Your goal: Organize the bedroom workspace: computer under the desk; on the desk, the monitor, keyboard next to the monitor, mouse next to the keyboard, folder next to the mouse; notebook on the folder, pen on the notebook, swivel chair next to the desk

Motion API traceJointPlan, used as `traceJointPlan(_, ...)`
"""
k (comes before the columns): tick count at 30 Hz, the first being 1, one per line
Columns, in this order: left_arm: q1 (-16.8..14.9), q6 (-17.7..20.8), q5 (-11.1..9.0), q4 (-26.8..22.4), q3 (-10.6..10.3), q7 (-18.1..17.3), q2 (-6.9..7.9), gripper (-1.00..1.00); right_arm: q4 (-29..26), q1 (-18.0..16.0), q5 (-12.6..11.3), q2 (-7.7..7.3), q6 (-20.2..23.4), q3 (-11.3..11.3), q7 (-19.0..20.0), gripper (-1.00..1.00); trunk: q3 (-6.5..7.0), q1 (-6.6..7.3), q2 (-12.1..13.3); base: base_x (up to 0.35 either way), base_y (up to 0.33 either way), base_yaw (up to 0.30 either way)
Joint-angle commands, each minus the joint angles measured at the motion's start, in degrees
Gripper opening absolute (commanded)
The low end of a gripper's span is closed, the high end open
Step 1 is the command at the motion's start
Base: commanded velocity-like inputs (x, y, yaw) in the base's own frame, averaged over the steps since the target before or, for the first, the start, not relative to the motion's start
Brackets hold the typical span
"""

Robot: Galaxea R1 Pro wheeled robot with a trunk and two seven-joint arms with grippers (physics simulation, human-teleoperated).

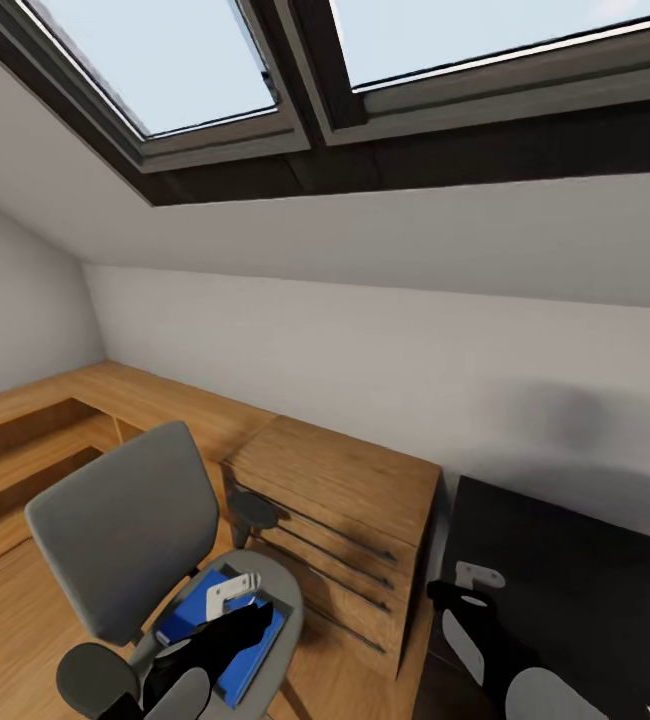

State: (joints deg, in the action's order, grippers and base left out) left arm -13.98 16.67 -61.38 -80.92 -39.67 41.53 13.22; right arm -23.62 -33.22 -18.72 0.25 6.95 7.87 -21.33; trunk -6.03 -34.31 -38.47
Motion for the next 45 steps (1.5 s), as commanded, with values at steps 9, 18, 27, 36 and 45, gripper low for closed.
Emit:
traceJointPlan(9, -0.08, 0.1, -0.24, -0.11, -0.2, 0.4, 0.05, 1.0, 2.35, -1.28, -0.26, -0.15, -0.37, 0.48, -0.41, 1.0, -0.1, -0.03, -0.09, 0.044, 0.0, 0.0)
traceJointPlan(18, -0.08, 0.12, -0.24, -0.12, -0.2, 0.4, 0.05, 1.0, 2.77, -1.54, -0.62, -0.17, -0.13, 0.37, -0.43, 1.0, -0.1, -0.03, -0.09, 0.105, 0.0, 0.0)
traceJointPlan(27, -0.08, 0.12, -0.24, -0.12, -0.15, 0.4, 0.08, 1.0, 2.71, -1.58, -1.04, -0.09, 2.77, 0.21, -0.45, 1.0, -0.1, -0.03, -0.09, 0.009, 0.0, 0.0)
traceJointPlan(36, -0.08, 0.12, -0.24, -0.12, -0.14, 0.47, 0.05, 1.0, 2.47, -1.58, -4.7, -0.14, 5.55, 0.2, -0.39, 1.0, -0.1, -0.03, -0.09, 0.001, 0.0, 0.0)
traceJointPlan(45, -0.08, 0.12, -0.24, -0.12, -0.14, 0.48, 0.05, 1.0, 2.44, -1.58, -5.32, -0.16, 6.82, 0.14, -0.38, 1.0, -0.1, -0.03, -0.09, 0.0, 0.0, 0.0)
